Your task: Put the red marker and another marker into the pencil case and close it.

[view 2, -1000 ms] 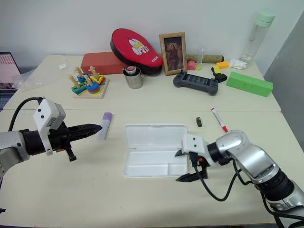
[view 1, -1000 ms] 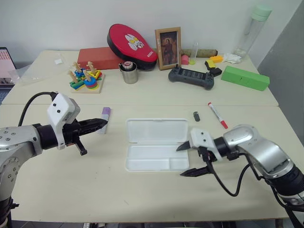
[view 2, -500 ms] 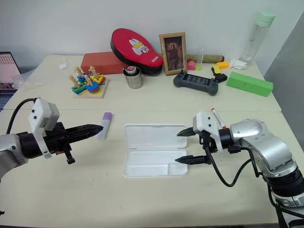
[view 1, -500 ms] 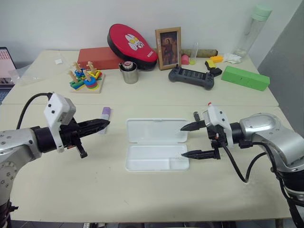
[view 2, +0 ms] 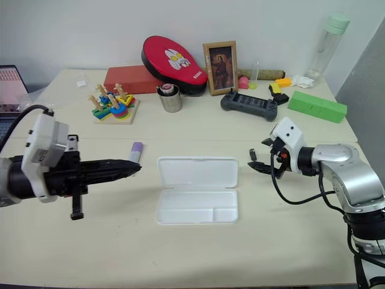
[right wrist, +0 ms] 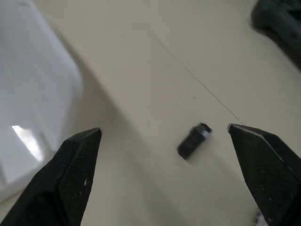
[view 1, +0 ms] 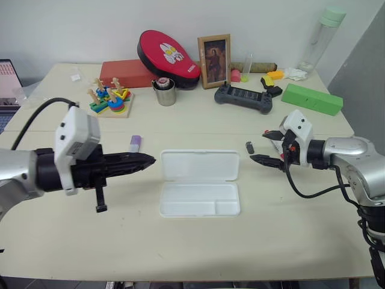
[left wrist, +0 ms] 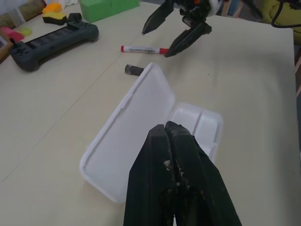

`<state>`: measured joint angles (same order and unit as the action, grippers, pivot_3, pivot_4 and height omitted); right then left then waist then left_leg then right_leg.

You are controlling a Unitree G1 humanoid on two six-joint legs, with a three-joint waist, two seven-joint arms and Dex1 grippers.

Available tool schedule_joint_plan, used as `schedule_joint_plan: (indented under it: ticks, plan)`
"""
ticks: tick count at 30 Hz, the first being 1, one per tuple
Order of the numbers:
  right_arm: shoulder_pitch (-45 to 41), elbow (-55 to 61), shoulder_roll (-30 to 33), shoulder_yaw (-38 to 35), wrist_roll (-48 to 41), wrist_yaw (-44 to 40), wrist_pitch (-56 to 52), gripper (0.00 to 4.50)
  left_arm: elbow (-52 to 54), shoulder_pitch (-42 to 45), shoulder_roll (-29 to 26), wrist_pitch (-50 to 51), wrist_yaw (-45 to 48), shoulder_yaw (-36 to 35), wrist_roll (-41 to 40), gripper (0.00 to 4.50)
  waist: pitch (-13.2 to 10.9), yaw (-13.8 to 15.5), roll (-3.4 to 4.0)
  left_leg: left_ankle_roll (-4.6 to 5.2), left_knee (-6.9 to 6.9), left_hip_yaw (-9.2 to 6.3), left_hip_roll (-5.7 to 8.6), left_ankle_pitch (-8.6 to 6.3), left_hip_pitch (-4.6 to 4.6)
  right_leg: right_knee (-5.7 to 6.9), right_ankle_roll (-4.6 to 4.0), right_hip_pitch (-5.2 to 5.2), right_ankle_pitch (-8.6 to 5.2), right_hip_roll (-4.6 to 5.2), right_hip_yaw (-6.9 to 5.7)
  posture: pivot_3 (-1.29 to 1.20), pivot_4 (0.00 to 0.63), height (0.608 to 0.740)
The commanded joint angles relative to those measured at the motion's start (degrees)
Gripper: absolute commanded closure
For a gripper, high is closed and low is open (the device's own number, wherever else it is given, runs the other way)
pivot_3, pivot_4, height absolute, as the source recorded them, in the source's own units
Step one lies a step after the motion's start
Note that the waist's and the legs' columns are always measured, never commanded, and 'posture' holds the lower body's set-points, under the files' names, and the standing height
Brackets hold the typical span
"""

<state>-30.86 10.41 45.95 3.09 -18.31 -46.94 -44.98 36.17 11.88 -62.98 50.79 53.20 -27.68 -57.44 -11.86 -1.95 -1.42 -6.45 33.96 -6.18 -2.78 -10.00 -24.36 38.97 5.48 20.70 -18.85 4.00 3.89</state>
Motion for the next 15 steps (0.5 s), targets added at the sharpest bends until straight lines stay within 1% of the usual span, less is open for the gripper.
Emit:
schedule_joint_plan:
  ticks: [1,8,12,15]
  plan:
    - [-2.68,-4.07,-0.45,-0.35,4.23,5.77,-2.24,0.01,0.44,2.90,-0.17,-1.51,-0.88,2.30,-0.29,4.50,0.00,-0.09,0.01,0.00,0.00,0.00,0.00,0.00,-0.01,0.00,0.00,0.02,0.00,0.00,-0.01,0.00,0.150,0.740]
    - [-5.44,-10.01,-4.16,0.57,6.87,10.13,-4.80,0.01,-0.10,5.70,0.04,-2.37,-1.69,4.95,0.11,4.50,-0.01,-0.64,0.01,0.00,-0.01,0.03,0.00,0.00,-0.12,0.03,0.00,0.18,0.00,0.00,0.03,0.00,0.150,0.740]
    - [-6.52,-13.94,-6.62,1.52,8.53,11.50,-3.39,0.01,-0.17,6.19,0.31,-2.56,-2.13,5.33,-0.01,4.50,-0.01,-1.04,0.01,0.00,-0.01,0.02,0.00,0.00,-0.13,0.03,0.00,0.17,0.00,0.00,0.02,0.00,0.150,0.740]
    - [-8.80,-21.48,-9.46,3.04,11.32,13.46,-0.28,0.01,-0.01,6.03,0.60,-2.81,-2.63,5.63,0.28,4.50,-0.01,-1.30,0.01,0.00,0.00,0.02,0.00,0.00,-0.13,0.05,0.00,0.17,0.01,0.00,0.02,0.00,0.150,0.740]
